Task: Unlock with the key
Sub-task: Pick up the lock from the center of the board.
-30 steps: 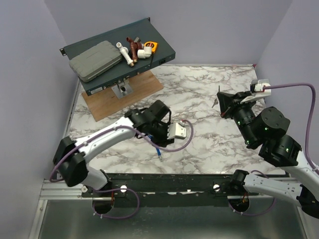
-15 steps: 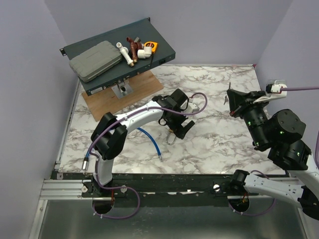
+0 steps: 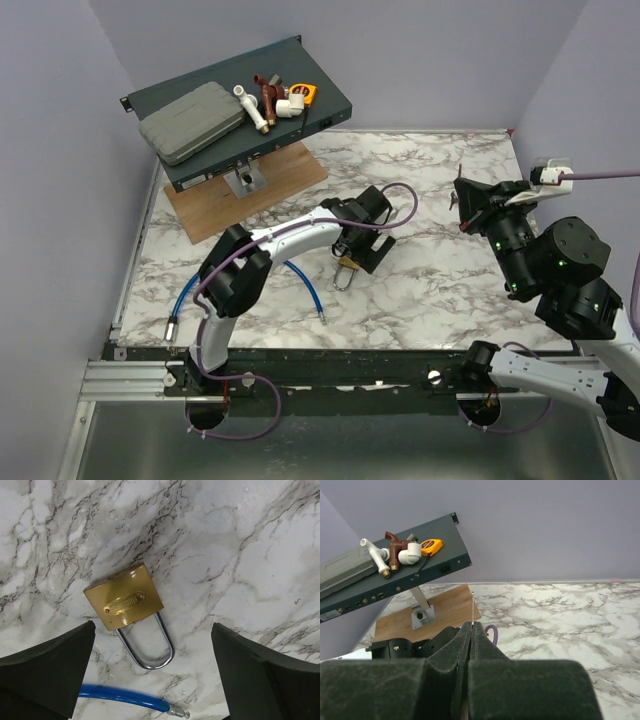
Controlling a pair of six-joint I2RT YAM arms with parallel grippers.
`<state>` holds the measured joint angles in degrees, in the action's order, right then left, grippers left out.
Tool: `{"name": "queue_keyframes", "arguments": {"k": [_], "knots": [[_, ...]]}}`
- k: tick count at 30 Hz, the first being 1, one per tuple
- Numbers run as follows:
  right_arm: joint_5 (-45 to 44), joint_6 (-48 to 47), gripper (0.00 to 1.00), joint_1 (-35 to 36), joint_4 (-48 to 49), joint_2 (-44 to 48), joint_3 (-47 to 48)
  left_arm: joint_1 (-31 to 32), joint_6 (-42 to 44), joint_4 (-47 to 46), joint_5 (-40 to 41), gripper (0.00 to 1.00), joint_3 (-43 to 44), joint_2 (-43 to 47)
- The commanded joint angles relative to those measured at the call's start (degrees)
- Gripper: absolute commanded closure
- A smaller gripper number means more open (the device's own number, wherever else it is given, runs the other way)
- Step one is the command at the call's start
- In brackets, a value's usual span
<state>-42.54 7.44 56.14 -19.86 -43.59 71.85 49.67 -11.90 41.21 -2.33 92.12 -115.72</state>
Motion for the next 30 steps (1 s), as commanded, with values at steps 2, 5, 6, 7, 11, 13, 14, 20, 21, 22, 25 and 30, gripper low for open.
{"name": "queue_keyframes", "arguments": {"k": [2, 5, 6, 7, 11, 13, 14, 20, 21, 22, 25, 30], "knots": [[0.3, 0.0, 0.99, -0.1, -0.8, -0.5, 1.5, 0.6, 1.4, -1.1, -1.0, 0.02, 1.4, -2.1], [0.7, 0.2, 0.99, -0.1, -0.8, 0.0, 1.7, 0.7, 2.2, -2.0, 0.3, 0.02, 0.8, -2.9], [0.7, 0.1, 0.99, -0.1, -0.8, 0.0, 1.8, 0.6, 2.4, -2.4, 0.7, 0.02, 0.9, -3.1], [0.9, 0.2, 0.99, -0.1, -0.9, 0.1, 1.8, 0.4, 2.4, -2.7, 0.8, 0.02, 0.9, -3.5], [1.5, 0.2, 0.99, -0.2, -1.4, -0.1, 2.1, 0.3, 1.5, -2.3, 3.6, 0.02, 3.1, -4.7], [1.7, 0.1, 0.99, -0.2, -1.6, 0.1, 2.2, 0.3, 0.4, -2.3, 4.5, 0.02, 3.6, -4.5], [1.7, 0.2, 0.99, -0.1, -1.6, 0.1, 2.2, 0.3, -0.5, -2.1, 5.0, 0.02, 3.7, -4.4], [2.0, 0.3, 0.99, -0.1, -2.2, 0.1, 2.1, -0.1, -5.0, -1.1, 8.4, 0.02, 3.3, -4.2], [2.0, 0.3, 0.99, -0.1, -2.3, 0.2, 2.1, -0.1, -5.5, -1.0, 8.3, 0.02, 3.2, -4.0], [2.0, 0.4, 0.99, -0.2, -2.3, 0.2, 2.1, -0.2, -6.1, -0.8, 8.2, 0.02, 2.9, -4.0], [1.7, 0.4, 0.99, -0.1, -2.5, -0.1, 2.2, -0.5, -7.0, -0.8, 7.9, 0.02, 1.9, -4.2], [1.7, 0.4, 0.99, -0.2, -2.7, -0.7, 2.8, -1.4, -7.7, -1.0, 6.5, 0.02, 0.7, -4.9]]}}
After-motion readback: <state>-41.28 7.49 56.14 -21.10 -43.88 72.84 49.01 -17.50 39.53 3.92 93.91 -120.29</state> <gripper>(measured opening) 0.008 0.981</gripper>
